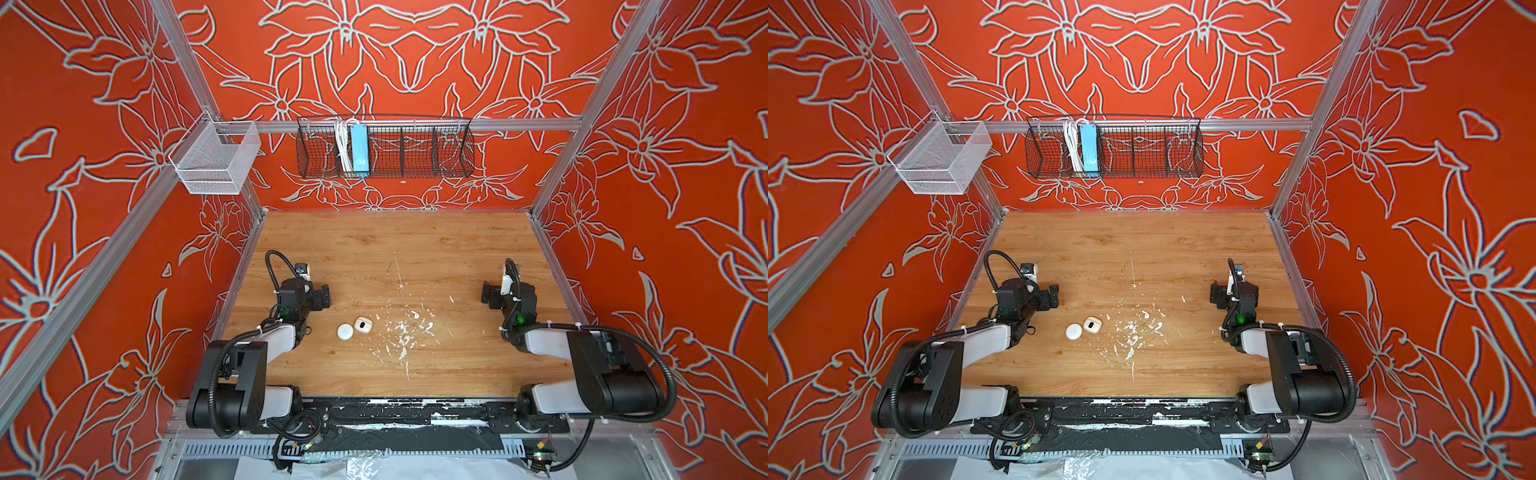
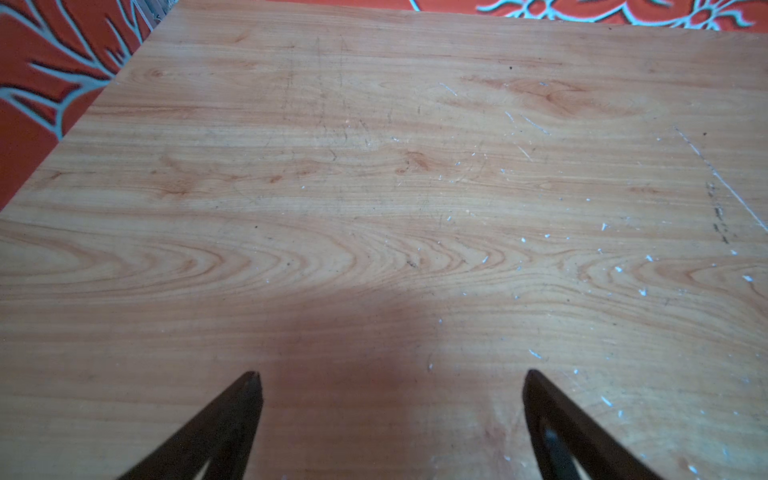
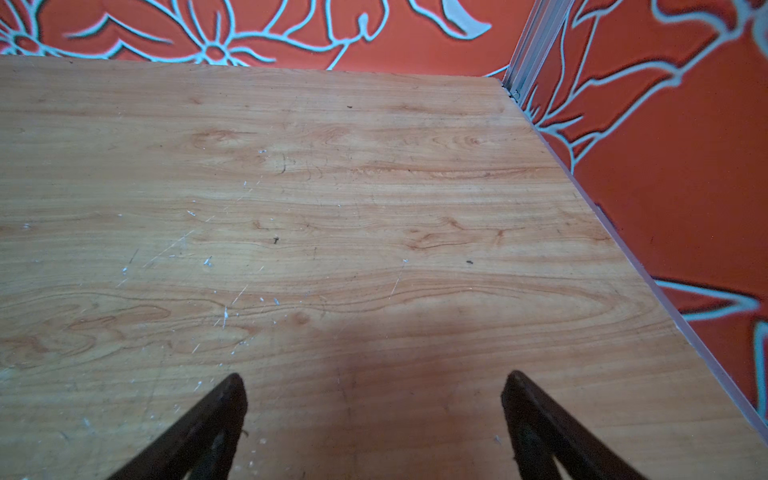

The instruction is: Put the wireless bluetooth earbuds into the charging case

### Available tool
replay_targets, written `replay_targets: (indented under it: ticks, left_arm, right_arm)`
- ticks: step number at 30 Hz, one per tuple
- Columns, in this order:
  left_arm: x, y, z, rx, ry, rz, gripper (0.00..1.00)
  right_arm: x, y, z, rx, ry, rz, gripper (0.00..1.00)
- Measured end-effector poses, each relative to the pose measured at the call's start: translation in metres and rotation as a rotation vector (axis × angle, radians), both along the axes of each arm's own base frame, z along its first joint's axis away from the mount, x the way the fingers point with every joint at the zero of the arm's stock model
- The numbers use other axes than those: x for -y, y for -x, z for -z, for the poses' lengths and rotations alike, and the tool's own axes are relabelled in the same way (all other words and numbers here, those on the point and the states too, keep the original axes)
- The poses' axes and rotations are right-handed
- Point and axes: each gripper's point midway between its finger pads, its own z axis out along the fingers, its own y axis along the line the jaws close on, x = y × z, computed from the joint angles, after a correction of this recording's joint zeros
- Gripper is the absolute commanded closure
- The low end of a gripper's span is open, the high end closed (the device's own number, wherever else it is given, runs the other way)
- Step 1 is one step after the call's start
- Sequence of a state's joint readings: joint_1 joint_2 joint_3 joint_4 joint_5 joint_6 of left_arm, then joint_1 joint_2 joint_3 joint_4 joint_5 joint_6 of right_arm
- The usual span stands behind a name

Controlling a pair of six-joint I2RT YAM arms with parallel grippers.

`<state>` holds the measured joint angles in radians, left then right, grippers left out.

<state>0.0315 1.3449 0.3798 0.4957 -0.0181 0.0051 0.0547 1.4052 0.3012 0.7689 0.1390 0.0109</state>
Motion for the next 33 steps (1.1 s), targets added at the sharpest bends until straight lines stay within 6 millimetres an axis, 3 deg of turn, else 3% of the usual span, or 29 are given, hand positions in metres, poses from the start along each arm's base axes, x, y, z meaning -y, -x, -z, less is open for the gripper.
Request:
replay_targets:
  ticks: [17,20,22,24,28,30,33]
  left_arm:
    - [0.000,0.000,0.000,0.000,0.000,-0.004,0.03]
    - [0.000,-0.001,-0.004,-0.030,0.000,-0.007,0.03]
    - [-0.002,-0.006,-0.021,-0.047,0.022,-0.043,0.03]
    - [0.001,-0.016,-0.052,-0.010,0.050,-0.043,0.03]
    - [0.021,-0.015,-0.108,0.051,0.178,0.021,0.03]
    - [0.038,-0.007,-0.128,0.075,0.259,0.090,0.03]
    - [0.063,0.012,-0.151,0.089,0.387,0.189,0.03]
  right_arm:
    - [-0.001,-0.005,-0.010,0.009,0.004,-0.009,0.02]
    - [0.003,0.004,-0.028,0.015,0.002,0.021,0.02]
    - [0.006,0.007,-0.060,0.067,-0.027,0.048,0.02]
    - [0.004,0.007,-0.095,0.138,-0.080,0.054,0.02]
    - [-0.019,0.013,-0.152,0.212,-0.290,-0.025,0.02]
    - [-0.031,0.018,-0.159,0.202,-0.400,-0.060,0.02]
    - [-0.063,0.024,-0.149,0.137,-0.533,-0.206,0.02]
